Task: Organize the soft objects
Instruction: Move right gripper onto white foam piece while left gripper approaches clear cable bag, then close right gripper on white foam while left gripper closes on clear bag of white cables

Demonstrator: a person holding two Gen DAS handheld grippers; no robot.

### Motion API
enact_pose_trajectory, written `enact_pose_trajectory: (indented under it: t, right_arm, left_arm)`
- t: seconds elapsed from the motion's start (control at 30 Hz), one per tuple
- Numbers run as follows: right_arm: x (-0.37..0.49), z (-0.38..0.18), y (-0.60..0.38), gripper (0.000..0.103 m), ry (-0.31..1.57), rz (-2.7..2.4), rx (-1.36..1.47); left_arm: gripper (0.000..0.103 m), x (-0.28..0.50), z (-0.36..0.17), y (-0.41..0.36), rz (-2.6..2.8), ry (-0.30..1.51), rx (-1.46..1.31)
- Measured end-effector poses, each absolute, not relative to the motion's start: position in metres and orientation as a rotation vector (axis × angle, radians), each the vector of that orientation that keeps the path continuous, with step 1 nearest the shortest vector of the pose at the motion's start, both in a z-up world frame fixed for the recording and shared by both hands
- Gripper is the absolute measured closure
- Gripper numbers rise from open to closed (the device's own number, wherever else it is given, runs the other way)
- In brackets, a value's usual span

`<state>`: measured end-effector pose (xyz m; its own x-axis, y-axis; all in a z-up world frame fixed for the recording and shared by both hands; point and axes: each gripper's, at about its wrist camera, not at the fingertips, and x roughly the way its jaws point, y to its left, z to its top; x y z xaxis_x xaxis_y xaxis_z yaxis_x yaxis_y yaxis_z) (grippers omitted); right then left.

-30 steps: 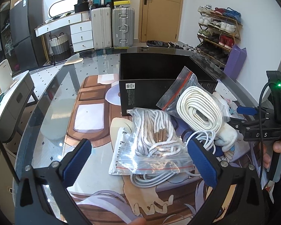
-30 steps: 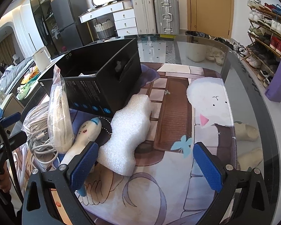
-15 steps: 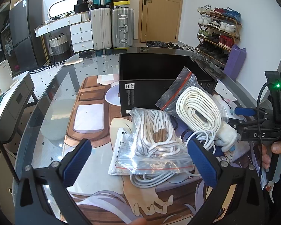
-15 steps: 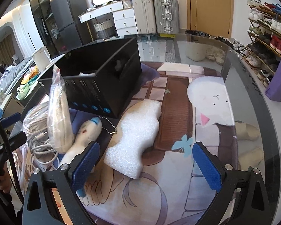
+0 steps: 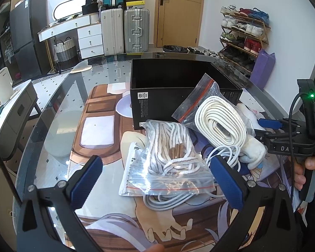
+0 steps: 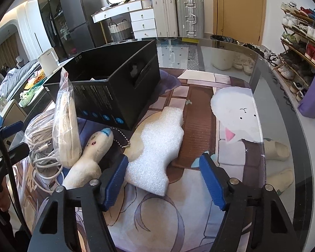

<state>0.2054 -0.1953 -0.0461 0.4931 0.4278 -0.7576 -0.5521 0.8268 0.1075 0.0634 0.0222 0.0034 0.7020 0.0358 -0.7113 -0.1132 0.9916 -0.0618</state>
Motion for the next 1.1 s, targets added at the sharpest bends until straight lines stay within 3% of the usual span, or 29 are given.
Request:
enact_pose_trajectory:
  t: [0.17,0.23,0.33,1.1]
  right_arm:
    - [0.203,-0.046,-0.192,0.035,0.859,0.578,-0.177]
    - [0.202,-0.045,-0.193,0.053,0.851,0.574,-0.173]
    - [0.203,-0.044,-0.195,0.068,0.848,0.576,-0.165]
    - [0.184,-0.013,-0.197,0.069,0.687,0.617,-0.165]
  left_arm:
    - [0.0,0.063,0.004,0.022,0.083,0.788,-0.103]
    - [0.0,0.063,0.003,0.022,0.082,0.788,-0.104]
    - [0.0,0.063,0.003,0.022,0.083,0.788,-0.103]
    - [0.0,0.065,0.0,0.025,0.075,0.79,-0.14]
